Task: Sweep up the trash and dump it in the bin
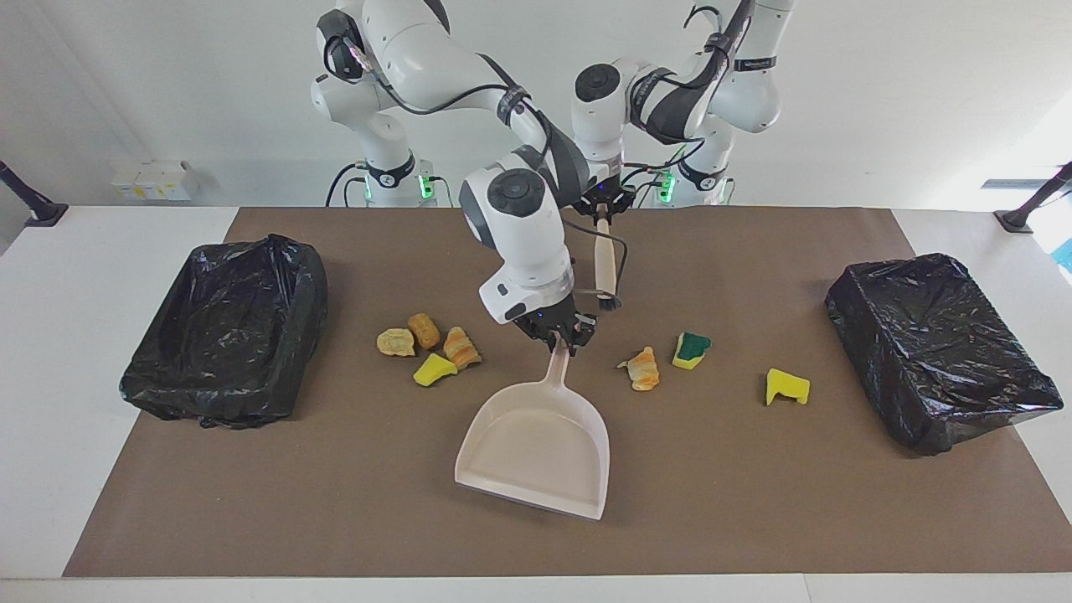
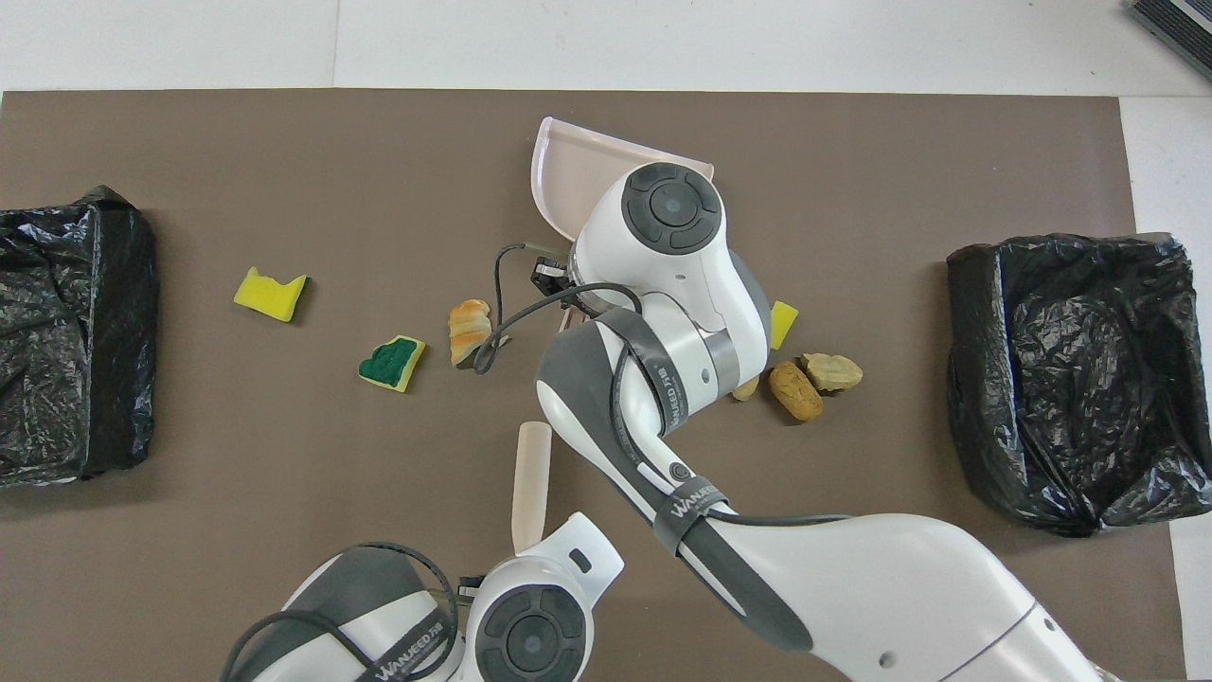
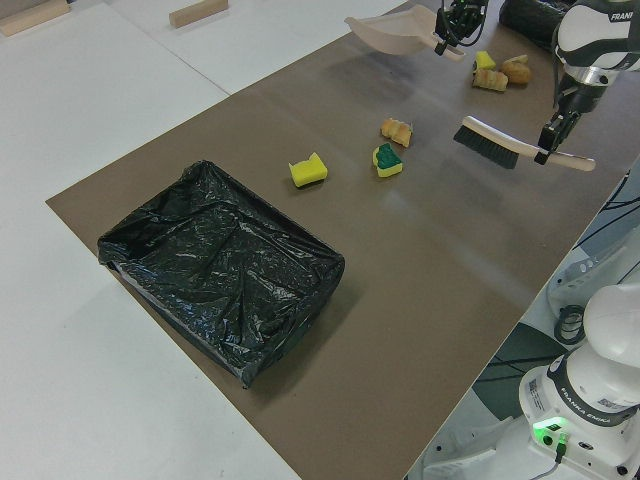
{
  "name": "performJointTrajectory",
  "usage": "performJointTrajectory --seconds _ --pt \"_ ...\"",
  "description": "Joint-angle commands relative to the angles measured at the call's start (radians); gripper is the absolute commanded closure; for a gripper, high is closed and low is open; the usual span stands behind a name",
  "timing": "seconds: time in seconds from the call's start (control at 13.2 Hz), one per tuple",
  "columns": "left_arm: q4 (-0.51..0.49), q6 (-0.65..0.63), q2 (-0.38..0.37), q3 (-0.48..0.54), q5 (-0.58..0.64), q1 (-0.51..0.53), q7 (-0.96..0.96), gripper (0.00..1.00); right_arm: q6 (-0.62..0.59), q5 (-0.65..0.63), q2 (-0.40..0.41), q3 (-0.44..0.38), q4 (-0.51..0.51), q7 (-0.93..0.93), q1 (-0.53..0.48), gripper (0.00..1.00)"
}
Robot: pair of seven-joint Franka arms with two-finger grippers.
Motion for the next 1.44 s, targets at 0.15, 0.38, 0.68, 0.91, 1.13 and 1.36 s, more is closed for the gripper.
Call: performJointTrajectory --seconds 0.15,0.38,0.68,0.91,1.13,1.36 --pt "0.008 -0.018 -0.007 -0.007 0.095 0.234 0.13 1.0 -0.254 -0.02 -0.19 0.005 -0.092 -0.384 -0.082 1.0" --pt "0.066 0.032 0.065 -0.006 0.116 0.427 0.331 1.0 -0.362 -0.143 -0.217 0.008 -0.094 -0.649 -0.079 1.0" --pt "0.118 0.219 0.149 -0.006 0.115 0.693 0.658 1.0 -0.362 -0.154 -0.246 0.007 -0.169 -1.086 -0.131 1.0" --pt "0.239 0.264 0.26 -0.006 0.107 0.833 0.828 1.0 -0.351 -0.172 -0.229 0.007 -0.173 -1.366 -0.157 1.0" --pt "0.308 0.278 0.334 -0.007 0.104 0.913 0.923 1.0 -0.363 -0.16 -0.194 0.01 -0.198 -1.403 -0.139 1.0" --pt "0.26 0.33 0.366 -0.009 0.103 0.913 0.993 1.0 -0.334 -0.162 -0.178 0.025 -0.227 -1.501 -0.12 1.0"
